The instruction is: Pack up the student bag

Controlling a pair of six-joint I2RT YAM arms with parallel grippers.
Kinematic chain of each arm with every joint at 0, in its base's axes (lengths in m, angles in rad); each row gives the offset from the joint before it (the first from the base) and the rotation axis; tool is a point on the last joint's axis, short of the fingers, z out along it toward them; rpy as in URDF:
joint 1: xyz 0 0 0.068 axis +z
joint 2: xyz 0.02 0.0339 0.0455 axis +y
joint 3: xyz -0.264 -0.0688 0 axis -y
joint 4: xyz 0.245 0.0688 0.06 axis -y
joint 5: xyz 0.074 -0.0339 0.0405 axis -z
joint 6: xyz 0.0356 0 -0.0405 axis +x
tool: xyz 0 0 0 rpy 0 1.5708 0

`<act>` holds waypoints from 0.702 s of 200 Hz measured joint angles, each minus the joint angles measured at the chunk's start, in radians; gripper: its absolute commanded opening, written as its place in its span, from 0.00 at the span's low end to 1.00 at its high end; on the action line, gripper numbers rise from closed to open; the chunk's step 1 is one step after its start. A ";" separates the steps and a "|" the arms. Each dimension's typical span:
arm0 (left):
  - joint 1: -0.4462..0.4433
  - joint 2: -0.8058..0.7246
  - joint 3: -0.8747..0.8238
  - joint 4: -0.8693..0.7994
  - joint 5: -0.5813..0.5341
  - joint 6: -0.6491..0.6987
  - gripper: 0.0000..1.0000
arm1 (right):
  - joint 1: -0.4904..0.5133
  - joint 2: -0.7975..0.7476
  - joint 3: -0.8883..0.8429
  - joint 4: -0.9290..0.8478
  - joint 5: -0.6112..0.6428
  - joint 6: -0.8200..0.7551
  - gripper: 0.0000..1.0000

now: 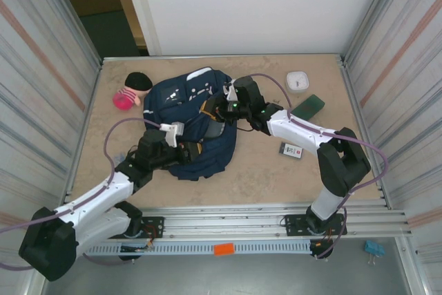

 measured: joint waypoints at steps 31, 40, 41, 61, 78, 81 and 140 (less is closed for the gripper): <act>0.001 -0.012 0.000 0.004 0.004 0.001 0.11 | 0.000 0.000 0.000 0.000 0.000 0.000 0.00; 0.001 -0.028 0.000 0.003 0.003 0.001 0.13 | 0.000 0.000 0.000 0.000 0.000 0.000 0.00; 0.001 -0.030 0.000 0.003 0.003 0.000 0.13 | 0.000 0.000 0.000 0.000 0.000 0.000 0.00; 0.008 -0.080 -0.003 -0.002 0.001 -0.005 0.33 | 0.000 0.000 0.000 0.000 0.000 0.000 0.00; 0.027 -0.124 -0.020 -0.005 -0.001 -0.038 0.52 | 0.000 0.000 0.000 0.000 0.000 0.000 0.00; 0.032 -0.134 -0.026 -0.008 0.000 -0.035 0.54 | 0.000 0.000 0.000 0.000 0.000 0.000 0.00; 0.101 -0.166 -0.090 -0.029 0.013 -0.117 0.63 | 0.000 0.000 0.003 -0.001 -0.004 0.000 0.00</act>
